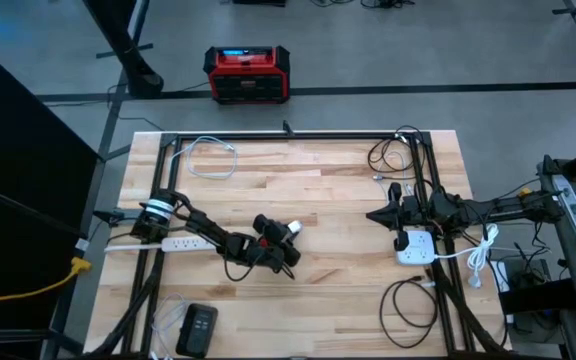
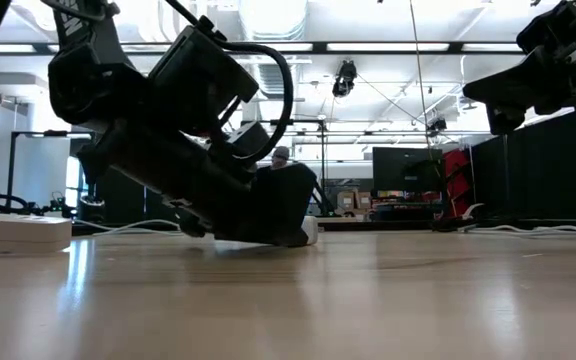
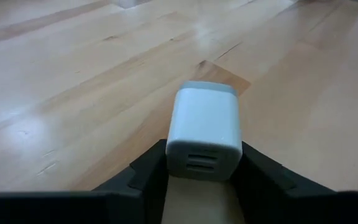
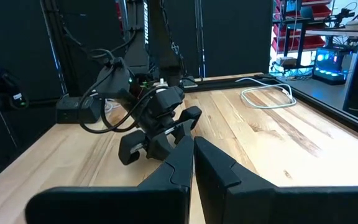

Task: Insert USB
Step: Insert the white charger adapter into the left white outlet extension

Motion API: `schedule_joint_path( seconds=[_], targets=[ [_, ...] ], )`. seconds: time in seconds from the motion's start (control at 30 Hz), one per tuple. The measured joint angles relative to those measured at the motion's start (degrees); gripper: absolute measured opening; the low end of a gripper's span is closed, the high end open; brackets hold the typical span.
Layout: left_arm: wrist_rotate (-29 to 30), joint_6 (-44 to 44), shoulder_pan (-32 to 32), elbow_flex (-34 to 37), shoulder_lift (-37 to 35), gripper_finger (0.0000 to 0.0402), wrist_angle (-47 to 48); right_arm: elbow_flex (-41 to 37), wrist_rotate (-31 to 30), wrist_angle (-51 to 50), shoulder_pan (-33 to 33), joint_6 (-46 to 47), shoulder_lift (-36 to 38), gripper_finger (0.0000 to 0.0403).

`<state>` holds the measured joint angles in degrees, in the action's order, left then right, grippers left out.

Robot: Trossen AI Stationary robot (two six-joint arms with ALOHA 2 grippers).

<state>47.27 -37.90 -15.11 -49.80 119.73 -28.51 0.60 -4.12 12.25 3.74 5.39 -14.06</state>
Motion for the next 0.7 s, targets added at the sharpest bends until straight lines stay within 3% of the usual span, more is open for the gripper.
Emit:
schedule_joint_path(
  seconds=[0.27, 0.4, 0.53, 0.7],
  targets=[
    [-0.5, 3.9, 0.0, 0.1, -4.5, 0.0141, 0.1, 0.0, 0.0, 0.0, 0.0, 0.2, 0.0, 0.0000],
    [-0.5, 2.9, 0.0, 0.1, -11.1, 0.0141, 8.6, 0.0, 0.0, 0.0, 0.0, 0.2, 0.0, 0.0000],
    [-5.9, -8.4, 0.1, -1.8, -22.0, 0.0141, 34.5, 0.0, 0.0, -0.1, 0.0, 0.2, 0.0, 0.0000],
    [-18.0, -23.0, 0.3, -12.6, -32.8, 0.0141, 74.5, 0.0, 0.0, 0.0, 0.0, 0.2, 0.0, 0.0000]
  ],
)
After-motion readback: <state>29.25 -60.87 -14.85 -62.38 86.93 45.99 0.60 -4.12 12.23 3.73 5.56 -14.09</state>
